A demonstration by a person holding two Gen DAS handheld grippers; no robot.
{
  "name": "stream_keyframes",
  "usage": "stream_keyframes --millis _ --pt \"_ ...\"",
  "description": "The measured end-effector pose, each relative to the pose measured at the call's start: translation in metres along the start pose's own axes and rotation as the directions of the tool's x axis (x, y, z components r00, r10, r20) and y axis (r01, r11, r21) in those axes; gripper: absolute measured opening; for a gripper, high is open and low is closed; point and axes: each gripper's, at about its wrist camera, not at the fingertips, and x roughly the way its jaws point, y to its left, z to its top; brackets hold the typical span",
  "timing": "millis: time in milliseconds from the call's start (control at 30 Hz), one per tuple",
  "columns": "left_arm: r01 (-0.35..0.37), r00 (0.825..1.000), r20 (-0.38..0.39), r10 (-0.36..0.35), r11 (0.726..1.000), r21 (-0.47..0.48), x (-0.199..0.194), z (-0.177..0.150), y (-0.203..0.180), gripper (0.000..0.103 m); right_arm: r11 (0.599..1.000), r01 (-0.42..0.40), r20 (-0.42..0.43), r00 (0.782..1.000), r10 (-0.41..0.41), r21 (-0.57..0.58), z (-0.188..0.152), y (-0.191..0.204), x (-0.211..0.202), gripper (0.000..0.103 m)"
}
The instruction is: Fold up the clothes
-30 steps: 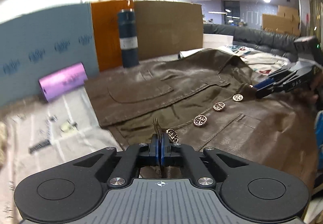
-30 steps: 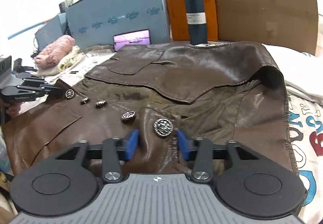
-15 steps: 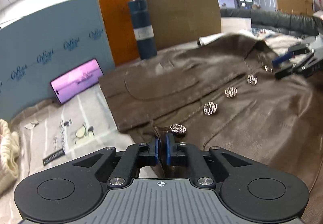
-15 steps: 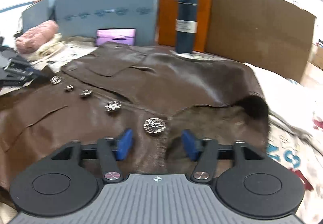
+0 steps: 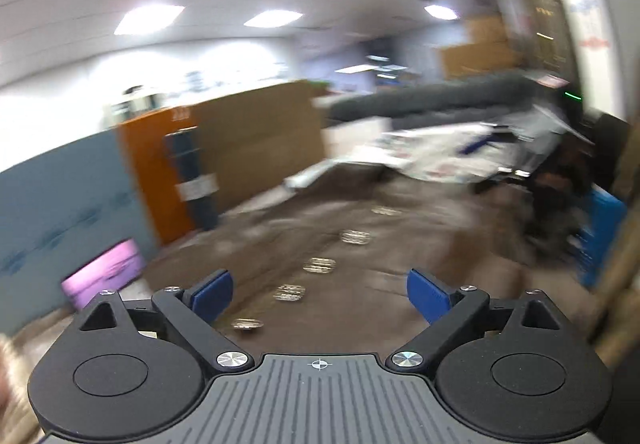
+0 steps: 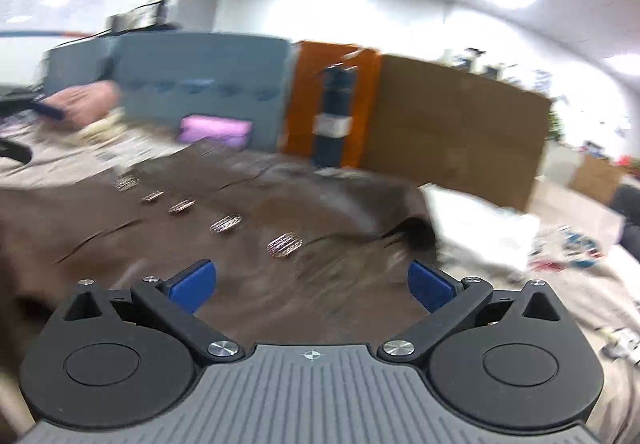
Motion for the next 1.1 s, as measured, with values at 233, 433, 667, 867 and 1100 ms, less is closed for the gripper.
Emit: stream_keyframes --millis 233,433,667,867,1100 --pt "0.073 0.989 -0.14 -0.044 0.975 0.211 0.007 -0.005 -0.058 0.096 0.991 -0.08 -0.065 0.995 0.073 -0.109 -0.016 0.036 -0.028 0.103" --pt "-0.035 0.98 -0.153 0.126 0.87 0.492 0.027 -0.027 -0.11 0.096 0.968 0.038 -0.122 0.99 -0.07 -0.247 -0.034 0.061 -0.019 0.103" --pt "-0.235 0.96 -0.012 0.278 0.833 0.501 0.038 -0.031 -0.118 0.096 0.944 0.174 -0.07 0.977 -0.201 -0.28 -0.061 0.056 -0.004 0.103" --pt "-0.292 0.941 -0.029 0.336 0.855 0.43 0.031 -0.034 -0.105 0.096 0.913 0.275 0.022 0.959 -0.281 -0.3 -0.067 0.042 -0.013 0.103" --pt "-0.307 0.921 -0.099 0.378 0.857 0.413 0.029 -0.036 -0.082 0.042 0.854 0.373 0.093 0.926 -0.366 -0.362 -0.066 0.027 -0.017 0.097"
